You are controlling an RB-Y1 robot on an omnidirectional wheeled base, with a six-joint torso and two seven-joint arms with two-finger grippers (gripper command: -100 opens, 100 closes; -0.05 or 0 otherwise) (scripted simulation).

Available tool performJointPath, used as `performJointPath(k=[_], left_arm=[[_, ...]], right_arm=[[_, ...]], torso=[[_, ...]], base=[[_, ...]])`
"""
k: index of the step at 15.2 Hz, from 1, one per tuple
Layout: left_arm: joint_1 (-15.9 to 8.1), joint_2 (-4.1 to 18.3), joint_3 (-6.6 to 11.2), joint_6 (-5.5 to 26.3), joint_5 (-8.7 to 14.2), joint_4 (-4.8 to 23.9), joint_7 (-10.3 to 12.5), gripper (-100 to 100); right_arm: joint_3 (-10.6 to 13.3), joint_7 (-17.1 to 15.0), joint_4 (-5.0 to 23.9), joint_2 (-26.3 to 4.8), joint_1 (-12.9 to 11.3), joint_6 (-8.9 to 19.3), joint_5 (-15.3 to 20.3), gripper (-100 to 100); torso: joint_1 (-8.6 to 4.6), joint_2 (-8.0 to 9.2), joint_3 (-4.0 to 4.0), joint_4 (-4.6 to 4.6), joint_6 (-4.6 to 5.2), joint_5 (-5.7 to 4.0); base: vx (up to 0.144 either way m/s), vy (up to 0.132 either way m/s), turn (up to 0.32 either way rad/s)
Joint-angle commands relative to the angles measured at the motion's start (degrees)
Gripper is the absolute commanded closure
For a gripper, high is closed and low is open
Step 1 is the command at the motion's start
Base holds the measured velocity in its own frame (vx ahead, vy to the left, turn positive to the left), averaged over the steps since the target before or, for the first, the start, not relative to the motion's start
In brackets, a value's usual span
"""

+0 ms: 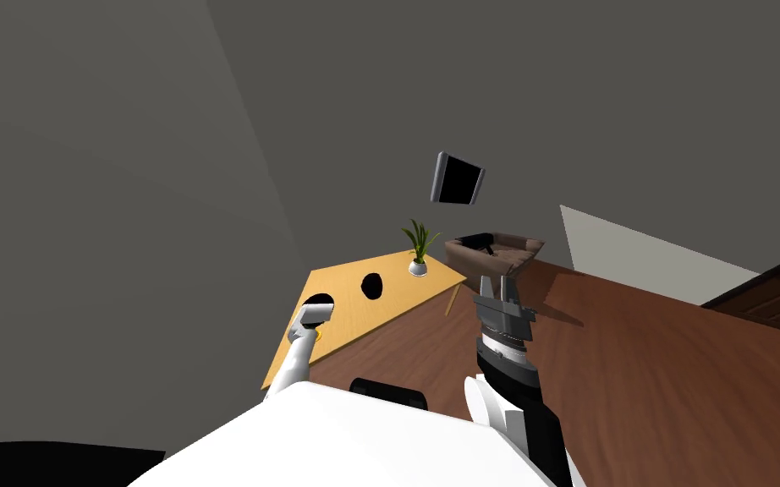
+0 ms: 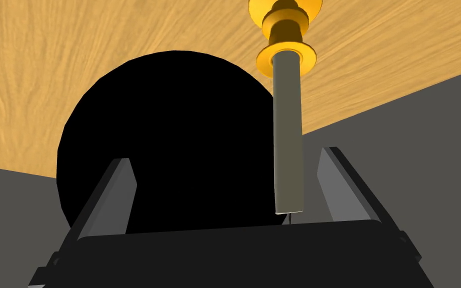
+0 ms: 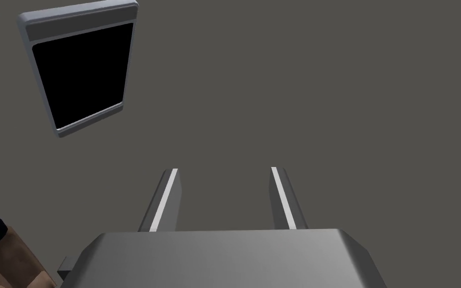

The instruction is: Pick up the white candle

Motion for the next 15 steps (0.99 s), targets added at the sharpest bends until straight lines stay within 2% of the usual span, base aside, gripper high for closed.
performJointPath(k=[1, 2, 4, 5, 8, 10, 11, 12, 15], left_arm=[[-0.73, 0.01, 2.86, -0.47, 0.12, -0.15, -2.86, -100], [-0.73, 0.01, 4.14, -0.47, 0.12, -0.15, -4.08, -100], [-0.73, 0.01, 6.33, -0.47, 0.12, -0.15, -4.36, -100], [-2.73, -0.15, 7.68, -2.38, 0.4, 0.17, -6.64, -100], [-2.73, -0.15, 11.51, -2.38, 0.4, 0.17, -10.15, -100], [-2.73, -0.15, 14.11, -2.38, 0.4, 0.17, -10.38, -100], [-2.73, -0.15, 14.21, -2.38, 0.4, 0.17, -10.38, -100], [-4.72, -0.3, 16.16, -4.29, 0.68, 0.49, -13.06, -100], [-4.72, -0.3, 19.83, -4.29, 0.68, 0.49, -16.12, -100]], right_arm=[[0.0, 0.0, 0.0, 0.0, 0.0, 0.0, 0.0, 0], [0.0, 0.0, 0.0, 0.0, 0.01, 0.0, 0.0, 0], [0.0, 0.0, 0.0, 0.0, 0.0, 0.0, 0.0, 0], [0.0, 0.0, 0.0, 0.0, 0.0, 0.0, 0.0, 0], [0.0, 0.0, 0.0, 0.0, 0.0, 0.0, 0.0, 0], [-0.01, 0.0, 0.0, 0.0, 0.01, 0.0, 0.0, 0], [0.0, 0.0, 0.0, 0.0, 0.0, 0.0, 0.0, 0], [-0.01, 0.0, 0.0, 0.0, 0.0, 0.0, 0.0, 0], [0.0, 0.0, 0.0, 0.0, 0.01, 0.0, 0.0, 0]], torso=[[0.0, 0.0, 0.0, 0.0, 0.0, 0.0], [0.03, -0.01, -0.01, -0.01, -0.03, 0.0], [0.19, 0.03, -0.01, -0.05, -0.13, 0.03], [0.32, 0.04, -0.02, -0.08, -0.23, 0.04], [0.3, -0.04, -0.05, -0.07, -0.18, 0.03], [0.41, -0.02, -0.05, -0.07, -0.21, 0.06], [0.56, -0.01, -0.08, -0.15, -0.33, 0.09], [0.7, -0.01, -0.1, -0.17, -0.4, 0.12], [0.65, -0.09, -0.14, -0.19, -0.39, 0.12]], base=[[0.018, -0.037, -0.067], [0.011, -0.021, 0.013], [0.006, -0.01, 0.0], [0.011, -0.039, -0.137], [0.014, -0.042, -0.073], [0.005, -0.008, -0.002], [0.0, 0.0, 0.0], [0.009, -0.034, -0.133], [0.017, -0.038, -0.073]])
